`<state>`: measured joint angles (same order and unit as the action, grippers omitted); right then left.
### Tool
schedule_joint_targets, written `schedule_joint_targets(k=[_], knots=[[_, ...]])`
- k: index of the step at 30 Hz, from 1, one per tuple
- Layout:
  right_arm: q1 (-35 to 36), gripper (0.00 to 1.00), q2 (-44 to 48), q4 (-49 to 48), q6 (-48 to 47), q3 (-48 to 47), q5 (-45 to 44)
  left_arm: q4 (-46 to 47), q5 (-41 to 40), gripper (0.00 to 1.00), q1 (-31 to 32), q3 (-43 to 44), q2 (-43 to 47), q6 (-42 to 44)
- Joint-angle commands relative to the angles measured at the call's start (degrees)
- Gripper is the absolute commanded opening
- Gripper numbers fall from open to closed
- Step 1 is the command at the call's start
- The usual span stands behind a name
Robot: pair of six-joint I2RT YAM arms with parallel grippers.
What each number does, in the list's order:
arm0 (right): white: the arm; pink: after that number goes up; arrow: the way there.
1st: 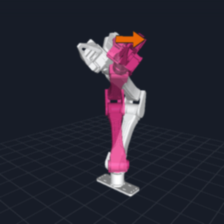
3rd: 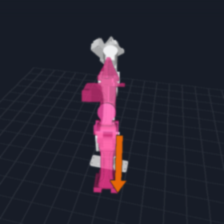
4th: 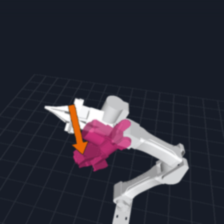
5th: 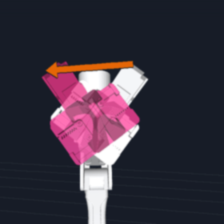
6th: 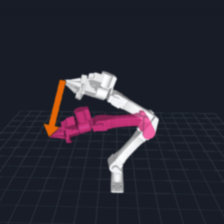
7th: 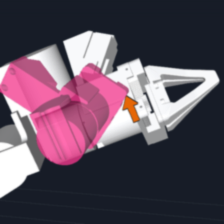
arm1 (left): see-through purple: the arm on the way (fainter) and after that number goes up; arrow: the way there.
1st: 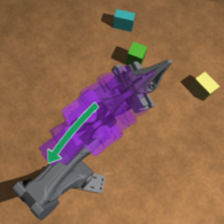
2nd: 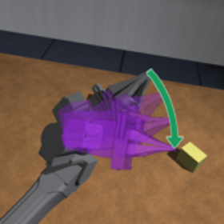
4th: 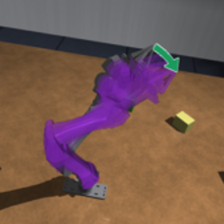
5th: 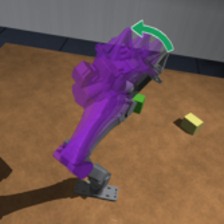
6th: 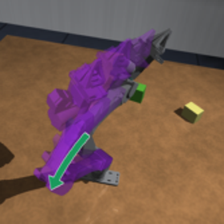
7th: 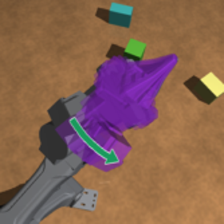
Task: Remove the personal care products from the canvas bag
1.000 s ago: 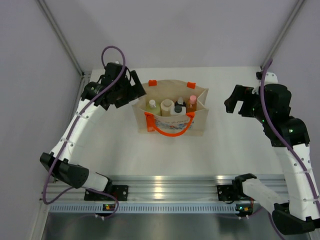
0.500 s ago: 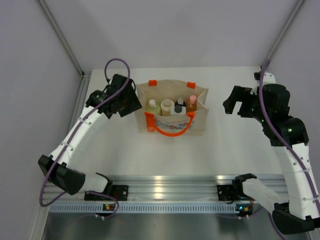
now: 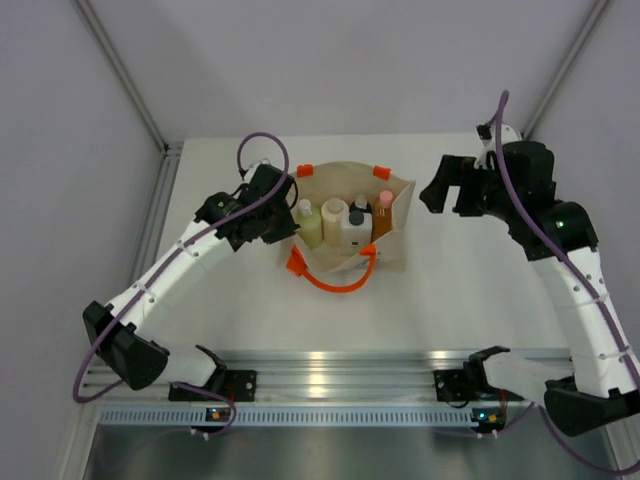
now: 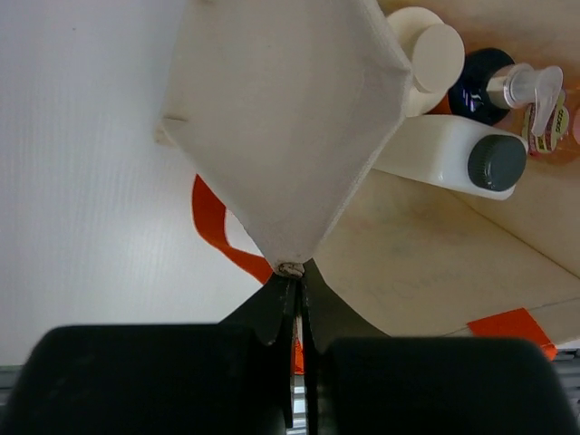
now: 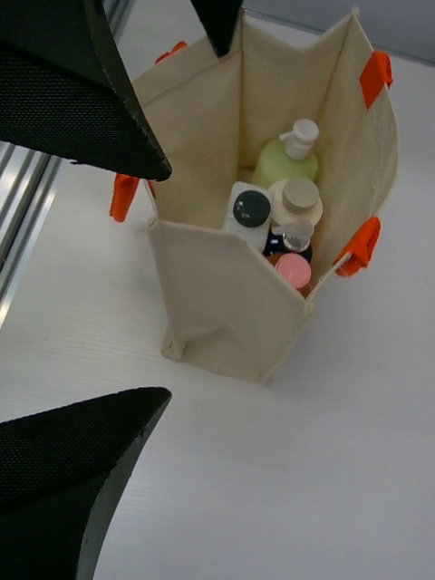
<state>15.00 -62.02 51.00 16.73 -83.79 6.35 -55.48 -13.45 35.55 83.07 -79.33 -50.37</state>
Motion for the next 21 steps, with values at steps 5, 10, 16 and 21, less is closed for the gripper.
schedule_joint_targets(k=[5,10,16,21], knots=[[14.1,0.84,-8.7,-4.9,-0.4,-10.1,-2.0,-0.3,-0.5,0.0,3.2,-5.7,-0.7,-4.6],[24.8,0.76,-15.0,-5.0,-0.7,-13.3,-8.0,-0.4,-2.2,0.0,3.2,-7.0,0.5,-6.1],[31.1,0.74,-22.9,-5.1,-6.5,-16.1,-14.3,-0.3,-3.2,0.0,3.2,-7.9,1.6,-7.3],[30.4,0.77,-27.1,-5.5,-18.8,-16.3,-11.0,-0.3,-2.3,0.0,3.2,-7.9,1.5,-7.3]])
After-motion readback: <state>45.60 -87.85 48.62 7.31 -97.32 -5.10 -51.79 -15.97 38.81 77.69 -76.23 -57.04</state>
